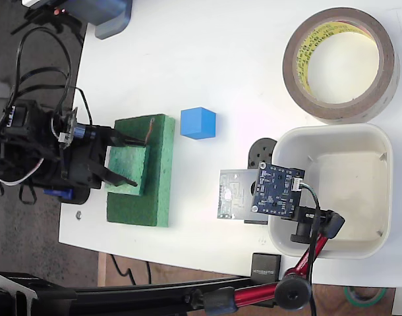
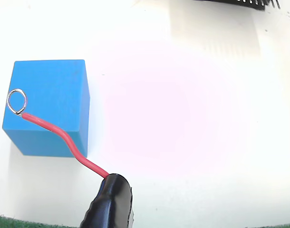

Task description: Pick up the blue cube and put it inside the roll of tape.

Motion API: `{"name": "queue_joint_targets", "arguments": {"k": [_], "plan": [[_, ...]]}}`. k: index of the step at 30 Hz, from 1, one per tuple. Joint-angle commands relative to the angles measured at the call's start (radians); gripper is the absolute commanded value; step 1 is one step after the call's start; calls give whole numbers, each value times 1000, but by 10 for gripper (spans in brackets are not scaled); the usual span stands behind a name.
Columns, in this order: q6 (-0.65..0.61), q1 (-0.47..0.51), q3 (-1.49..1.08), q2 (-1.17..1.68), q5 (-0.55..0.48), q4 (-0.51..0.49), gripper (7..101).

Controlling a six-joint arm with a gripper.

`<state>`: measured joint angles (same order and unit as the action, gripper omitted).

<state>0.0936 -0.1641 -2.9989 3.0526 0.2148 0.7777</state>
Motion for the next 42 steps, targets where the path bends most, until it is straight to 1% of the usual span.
{"name": "queue_joint_targets", "arguments": {"k": [1,16,19,22,27,29,32,38,40,42], "plan": [[0,6,5,2,-6,-5,1003],[11,8,18,2,8,-2,1003],[11,17,72,0,6,15,1003],[11,40,137,-23,-12,55,1003],[20,37,301,-163,-32,89,1003],[34,18,388,-258,-38,103,1003],[71,-38,506,-417,-21,114,1003],[155,-164,650,-733,28,57,1003],[186,-202,715,-851,55,64,1003],[212,-218,773,-960,64,77,1003]]}}
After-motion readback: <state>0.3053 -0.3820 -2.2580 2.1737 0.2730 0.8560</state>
